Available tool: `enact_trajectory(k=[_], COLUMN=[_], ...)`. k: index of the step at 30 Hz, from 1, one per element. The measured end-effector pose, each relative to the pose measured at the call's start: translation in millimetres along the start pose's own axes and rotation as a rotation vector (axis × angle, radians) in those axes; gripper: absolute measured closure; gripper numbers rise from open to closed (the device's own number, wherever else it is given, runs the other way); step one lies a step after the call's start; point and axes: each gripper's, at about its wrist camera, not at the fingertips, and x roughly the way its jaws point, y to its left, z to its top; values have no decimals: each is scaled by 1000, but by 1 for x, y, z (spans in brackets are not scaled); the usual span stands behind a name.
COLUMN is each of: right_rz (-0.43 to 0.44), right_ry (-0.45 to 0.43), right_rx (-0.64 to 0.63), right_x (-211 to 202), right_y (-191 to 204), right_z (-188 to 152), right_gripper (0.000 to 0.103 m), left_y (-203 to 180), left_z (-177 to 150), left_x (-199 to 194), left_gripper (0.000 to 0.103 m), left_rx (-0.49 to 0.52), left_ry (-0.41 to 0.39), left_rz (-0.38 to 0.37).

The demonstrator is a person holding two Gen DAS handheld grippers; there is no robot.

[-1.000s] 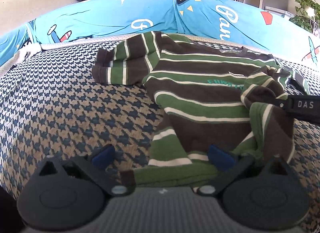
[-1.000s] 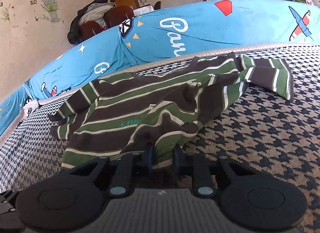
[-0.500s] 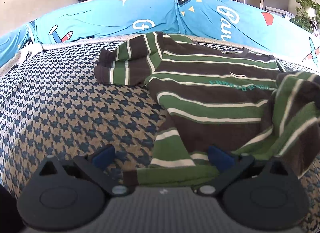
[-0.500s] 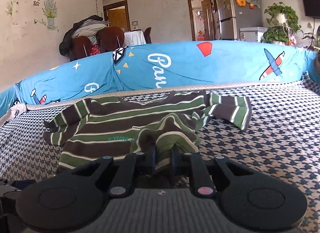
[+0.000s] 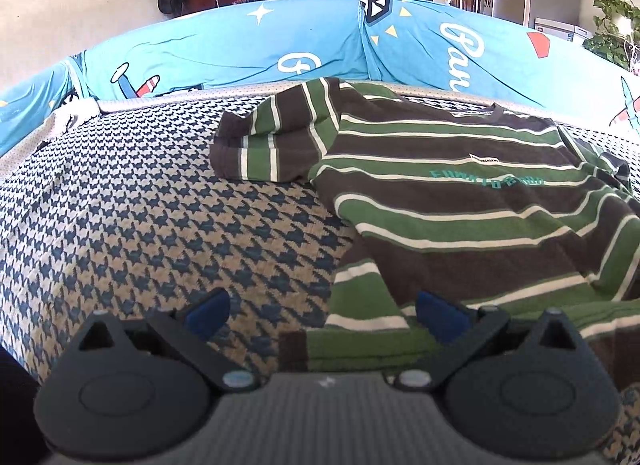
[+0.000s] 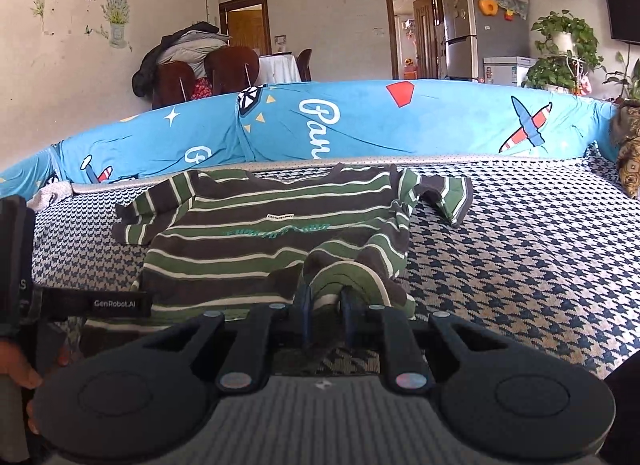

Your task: Fold clothes

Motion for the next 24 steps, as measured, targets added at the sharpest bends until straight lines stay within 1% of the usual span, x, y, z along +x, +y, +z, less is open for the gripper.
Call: enact_trajectory(k=[3, 5, 7, 9, 12, 15, 20, 21, 22, 24], right_rz=[13, 4, -24, -74, -133, -139, -125, -121, -115, -104], right_ry=[27, 39, 41, 41, 73, 108, 111, 112, 113, 114], right_rx=[19, 52, 90, 124, 154, 168, 168, 173, 177, 179], right_x=[-5, -8, -10, -13, -10, -3, 7, 10, 14, 21], right_y=[-7, -14, -23, -33, -43, -49, -49, -50, -50, -51], right_z=[-7, -11, -12, -14, -17, -21, -23, -23, -22, -21], right_gripper=[86, 86, 86, 86, 85, 84, 70, 69, 66, 65], left_y=[1, 1, 2, 2, 2, 1, 2, 2, 1, 1], left_z=[0, 0, 0, -1, -1, -3, -4, -4, -4, -4], left_x=[-2, -3, -5, -6, -8, -8, -8, -8, -8, -7], left_gripper=[0, 0, 0, 0, 0, 0, 0, 0, 0, 0], left_rx=[1, 1, 2, 2, 7, 15, 14, 17, 20, 25], left_ry=[-3, -5, -8, -10, -12, -13, -10, -10, -10, -9], left_rz=[1, 1, 1, 2, 3, 4, 4, 5, 6, 8])
